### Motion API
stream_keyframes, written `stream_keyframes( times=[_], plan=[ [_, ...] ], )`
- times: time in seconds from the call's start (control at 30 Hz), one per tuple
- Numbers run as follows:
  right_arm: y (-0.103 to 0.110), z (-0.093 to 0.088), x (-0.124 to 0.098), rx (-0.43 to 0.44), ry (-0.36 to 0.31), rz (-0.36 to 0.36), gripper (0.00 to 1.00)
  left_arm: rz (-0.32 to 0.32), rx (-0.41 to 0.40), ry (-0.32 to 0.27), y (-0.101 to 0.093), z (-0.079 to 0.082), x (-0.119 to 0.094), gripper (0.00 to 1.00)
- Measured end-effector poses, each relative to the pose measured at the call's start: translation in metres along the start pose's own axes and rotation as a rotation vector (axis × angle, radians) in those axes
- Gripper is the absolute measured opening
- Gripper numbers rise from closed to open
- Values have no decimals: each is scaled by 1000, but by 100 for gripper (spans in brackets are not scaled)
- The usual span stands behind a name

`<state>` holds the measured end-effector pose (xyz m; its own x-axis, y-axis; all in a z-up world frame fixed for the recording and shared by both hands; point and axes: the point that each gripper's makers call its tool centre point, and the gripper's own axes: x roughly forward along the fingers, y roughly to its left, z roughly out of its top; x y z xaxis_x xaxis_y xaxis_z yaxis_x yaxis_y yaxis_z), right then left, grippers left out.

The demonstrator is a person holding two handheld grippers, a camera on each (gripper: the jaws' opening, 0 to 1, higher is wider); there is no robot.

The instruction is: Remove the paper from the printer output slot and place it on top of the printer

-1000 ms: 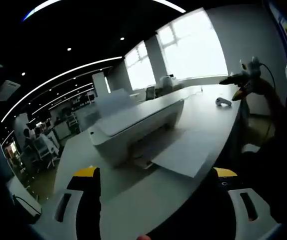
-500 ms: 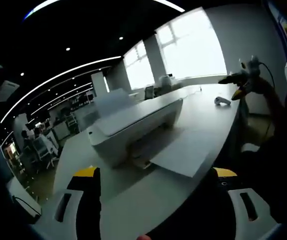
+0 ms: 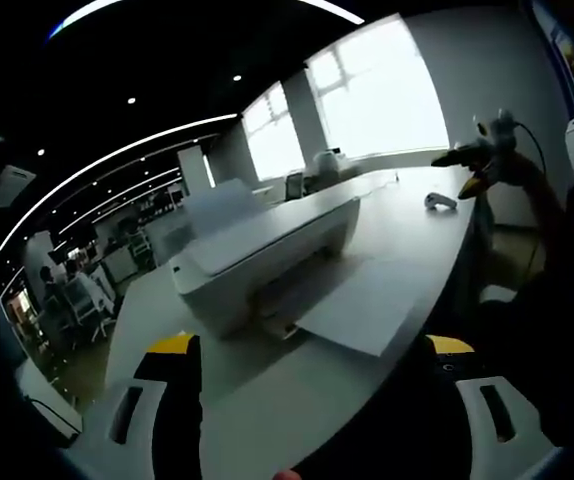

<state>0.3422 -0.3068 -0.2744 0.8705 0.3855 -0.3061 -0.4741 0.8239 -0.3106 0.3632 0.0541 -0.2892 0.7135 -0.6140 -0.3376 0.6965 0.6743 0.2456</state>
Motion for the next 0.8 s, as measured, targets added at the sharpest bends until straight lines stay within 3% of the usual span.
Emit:
stream_keyframes(
  times=[0.8],
  plan=[
    [1, -8, 4, -21, 31, 20, 78, -23, 7, -5, -7, 3, 0, 93]
  ],
)
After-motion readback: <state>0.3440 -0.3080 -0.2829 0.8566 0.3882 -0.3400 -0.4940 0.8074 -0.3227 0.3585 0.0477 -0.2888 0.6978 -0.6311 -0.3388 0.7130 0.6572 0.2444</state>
